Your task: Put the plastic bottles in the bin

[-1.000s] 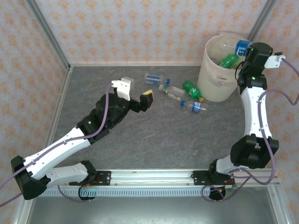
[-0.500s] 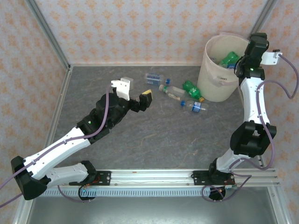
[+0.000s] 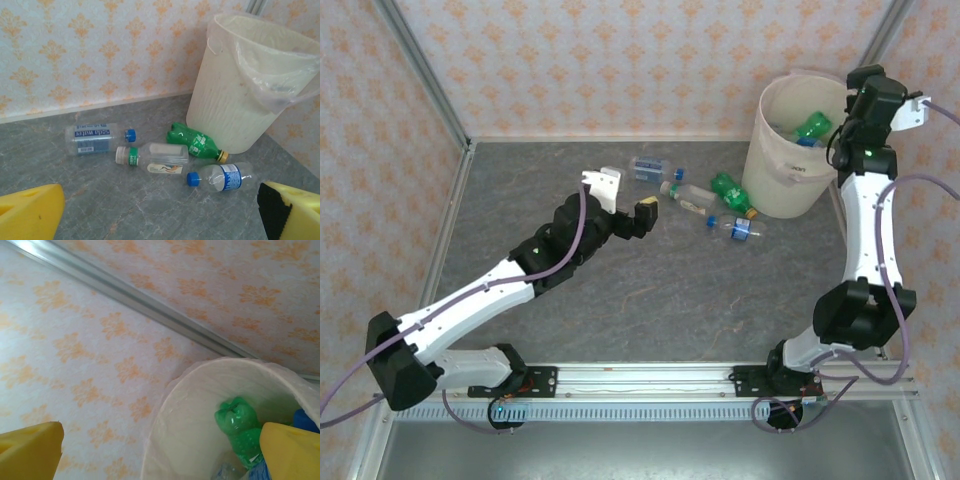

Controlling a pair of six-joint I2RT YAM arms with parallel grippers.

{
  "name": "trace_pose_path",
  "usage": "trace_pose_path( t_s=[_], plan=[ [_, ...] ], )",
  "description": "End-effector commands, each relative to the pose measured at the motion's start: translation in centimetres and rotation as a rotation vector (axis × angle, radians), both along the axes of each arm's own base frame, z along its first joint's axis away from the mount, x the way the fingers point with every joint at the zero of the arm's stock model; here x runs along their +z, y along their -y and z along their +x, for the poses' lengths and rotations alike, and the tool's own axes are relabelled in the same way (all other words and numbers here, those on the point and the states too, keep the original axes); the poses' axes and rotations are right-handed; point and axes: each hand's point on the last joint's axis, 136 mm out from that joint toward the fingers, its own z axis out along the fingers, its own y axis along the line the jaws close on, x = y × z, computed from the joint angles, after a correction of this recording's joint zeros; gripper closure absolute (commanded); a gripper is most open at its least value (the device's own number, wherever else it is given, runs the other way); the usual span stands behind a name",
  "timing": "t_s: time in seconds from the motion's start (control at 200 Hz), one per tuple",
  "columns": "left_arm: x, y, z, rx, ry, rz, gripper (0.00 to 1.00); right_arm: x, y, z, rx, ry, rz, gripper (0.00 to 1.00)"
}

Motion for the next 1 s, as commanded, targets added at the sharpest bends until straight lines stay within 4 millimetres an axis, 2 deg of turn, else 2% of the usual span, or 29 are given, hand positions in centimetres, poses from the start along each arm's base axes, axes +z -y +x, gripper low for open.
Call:
trace_pose_path(
  t_s=[0.0, 0.1, 0.255, 0.38, 0.43, 0.45, 0.606, 0.781, 0.856, 0.866, 0.886, 0.931, 0.996],
  plan=[
    [0.5, 0.0, 1.1, 0.027, -0.014, -0.028, 0.01, 1.3, -1.8, -2.3, 0.092, -0.043, -0.1, 0.0],
    [-0.4, 0.4, 2.0, 0.035, -0.047, -0.029, 0.01, 1.4, -3.2, -3.9, 0.144, -0.064, -0.16, 0.0],
    [-2.1, 0.4, 3.7, 0.064, -0.098, -0.022, 0.01, 1.0, -6.5, -5.8, 0.274, -0.098, -0.258, 0.0],
    [-3.3, 0.0, 5.8, 0.1, -0.137, -0.023, 0.01, 0.1, -9.7, -7.2, 0.393, -0.128, -0.298, 0.0],
    [-3.8, -0.2, 6.9, 0.114, -0.146, -0.022, 0.01, -1.1, -10.9, -7.1, 0.445, -0.147, -0.289, 0.0],
    [-3.9, -0.2, 7.3, 0.118, -0.147, -0.021, 0.01, -0.6, -11.5, -8.0, 0.461, -0.128, -0.293, 0.0],
    [-5.0, -0.1, 11.5, 0.162, -0.151, 0.013, 0.01, -2.2, -15.8, -9.3, 0.598, -0.131, -0.287, 0.0],
    [-7.5, -0.3, 17.2, 0.208, -0.172, 0.006, 0.01, -3.1, -20.6, -10.6, 0.748, -0.134, -0.284, 0.0],
    [-7.9, -0.7, 19.6, 0.248, -0.168, -0.012, 0.01, -3.1, -22.1, -11.2, 0.791, -0.125, -0.281, 0.0],
    [-9.0, -0.7, 20.1, 0.256, -0.18, -0.004, 0.01, -3.0, -22.2, -11.2, 0.796, -0.122, -0.282, 0.0],
    [-9.7, -0.9, 20.8, 0.274, -0.185, 0.001, 0.01, -3.0, -22.5, -11.3, 0.804, -0.118, -0.284, 0.0],
    [-10.0, -1.3, 22.2, 0.301, -0.181, -0.002, 0.01, -2.7, -23.0, -11.5, 0.823, -0.111, -0.29, 0.0],
    [-11.7, -1.6, 24.3, 0.336, -0.198, 0.013, 0.01, -2.3, -23.3, -11.7, 0.834, -0.112, -0.3, 0.0]
  ],
)
